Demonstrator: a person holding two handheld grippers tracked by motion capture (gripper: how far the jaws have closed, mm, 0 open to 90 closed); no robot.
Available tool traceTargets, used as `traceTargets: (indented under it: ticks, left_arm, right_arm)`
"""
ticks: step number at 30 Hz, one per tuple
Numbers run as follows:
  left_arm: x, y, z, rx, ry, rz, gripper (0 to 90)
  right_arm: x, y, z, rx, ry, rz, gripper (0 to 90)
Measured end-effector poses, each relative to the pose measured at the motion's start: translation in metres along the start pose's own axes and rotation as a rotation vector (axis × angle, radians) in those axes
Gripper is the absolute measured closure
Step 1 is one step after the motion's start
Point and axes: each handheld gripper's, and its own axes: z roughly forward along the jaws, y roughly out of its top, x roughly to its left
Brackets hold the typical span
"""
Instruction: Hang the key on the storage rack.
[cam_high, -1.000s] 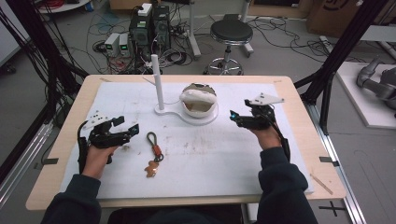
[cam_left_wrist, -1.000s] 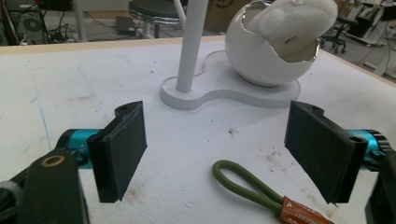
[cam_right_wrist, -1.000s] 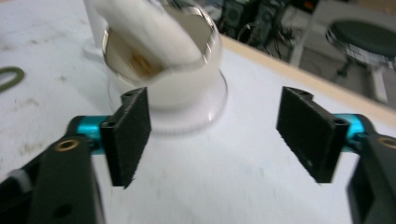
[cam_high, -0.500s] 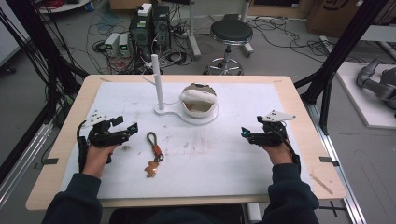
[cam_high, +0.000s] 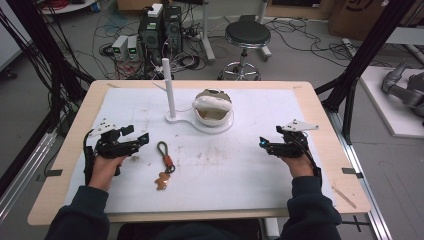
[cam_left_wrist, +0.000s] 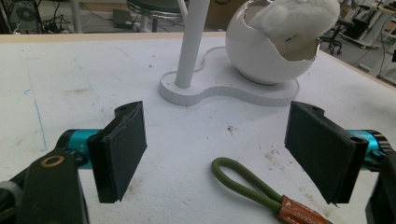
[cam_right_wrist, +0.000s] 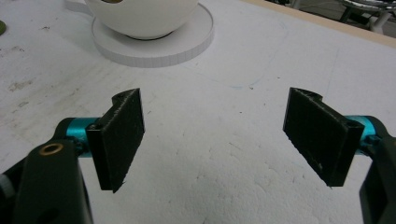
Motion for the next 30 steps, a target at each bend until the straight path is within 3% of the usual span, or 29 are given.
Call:
traceTargets:
  ticks: [8, 12, 14, 15, 17, 20, 24, 30]
  left_arm:
    - [-0.007, -0.001, 0.003, 0.031, -0.007, 0.011, 20.6]
    - [-0.016, -0.006, 0.007, 0.103, 0.005, 0.006, 20.6]
    - [-0.017, -0.006, 0.009, 0.113, 0.007, 0.003, 20.6]
    - [-0.021, -0.009, 0.013, 0.158, 0.016, 0.016, 20.6]
    - [-0.024, -0.010, 0.016, 0.171, 0.029, 0.017, 21.2]
    - [-0.028, -0.015, 0.024, 0.243, 0.027, 0.002, 28.2]
    - [-0.031, -0.018, 0.029, 0.270, 0.022, -0.010, 32.8]
    - [-0.041, -0.024, 0.039, 0.322, 0.000, 0.017, 38.4]
  right_arm:
    - [-0.001, -0.005, -0.004, -0.011, 0.000, -0.010, 20.9]
    - [-0.002, -0.007, -0.004, -0.010, -0.007, 0.008, 21.2]
    - [-0.002, -0.007, -0.004, -0.010, -0.005, 0.009, 21.2]
    - [-0.003, -0.007, -0.005, -0.010, -0.004, 0.020, 23.4]
    - [-0.004, -0.007, -0.005, -0.005, 0.006, 0.032, 25.4]
    - [-0.005, -0.009, -0.005, 0.008, 0.011, 0.049, 25.5]
    - [-0.005, -0.009, -0.005, 0.007, 0.009, 0.051, 25.5]
    - [-0.004, -0.010, -0.003, 0.022, 0.009, 0.040, 25.6]
